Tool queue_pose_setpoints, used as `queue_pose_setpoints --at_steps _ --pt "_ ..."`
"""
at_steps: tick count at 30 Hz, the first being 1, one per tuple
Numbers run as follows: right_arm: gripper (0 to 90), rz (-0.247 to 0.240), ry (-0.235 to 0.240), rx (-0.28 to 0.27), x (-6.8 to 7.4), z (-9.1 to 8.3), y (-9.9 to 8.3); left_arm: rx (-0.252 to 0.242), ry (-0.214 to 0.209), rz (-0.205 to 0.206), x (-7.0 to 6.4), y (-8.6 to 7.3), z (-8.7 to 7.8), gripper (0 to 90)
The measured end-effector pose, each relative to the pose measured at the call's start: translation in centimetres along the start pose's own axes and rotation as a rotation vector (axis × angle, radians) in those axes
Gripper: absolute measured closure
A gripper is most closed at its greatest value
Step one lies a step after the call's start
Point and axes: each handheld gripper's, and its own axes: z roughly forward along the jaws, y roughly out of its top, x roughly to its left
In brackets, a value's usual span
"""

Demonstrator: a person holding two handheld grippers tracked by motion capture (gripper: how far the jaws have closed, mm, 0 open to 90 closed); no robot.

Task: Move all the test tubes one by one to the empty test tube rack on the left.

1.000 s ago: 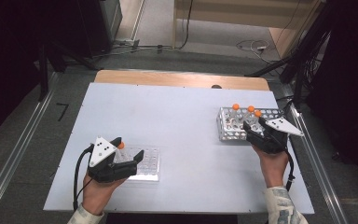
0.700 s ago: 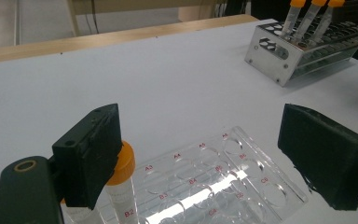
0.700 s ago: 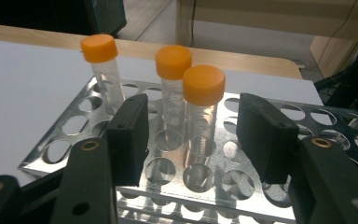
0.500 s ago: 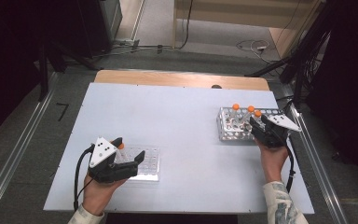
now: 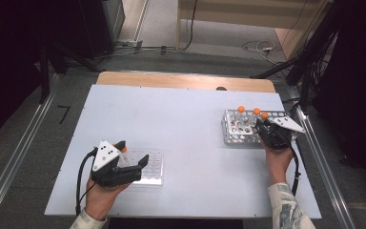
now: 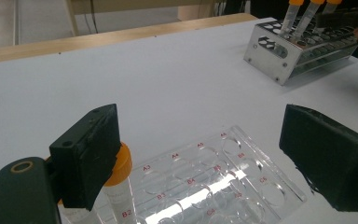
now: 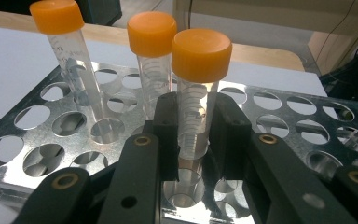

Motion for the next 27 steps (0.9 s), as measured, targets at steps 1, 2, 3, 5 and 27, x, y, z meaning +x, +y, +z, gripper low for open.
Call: queue_pose_setpoints --at_steps 1,2,3,5,27 --pt "71.1 0.001 -0.001 -0.010 0.0 -0.1 0.1 -0.003 -0.001 -0.001 0.0 0.0 0.0 12.8" --pt "71.2 0.005 0.000 -0.019 -0.1 -0.3 0.2 -0.004 -0.002 -0.004 0.0 0.0 0.0 12.7" --pt "71.2 0.008 0.000 -0.031 -0.1 -0.5 0.3 -0.005 -0.004 -0.006 0.0 0.0 0.0 12.7" --pt "71.1 0.011 -0.005 -0.050 -0.1 -1.0 0.6 -0.003 -0.005 -0.005 0.0 0.0 0.0 12.6" --pt "71.4 -0.046 0.146 -0.164 3.4 -6.8 2.8 0.000 -0.023 0.001 0.0 0.1 0.0 9.9"
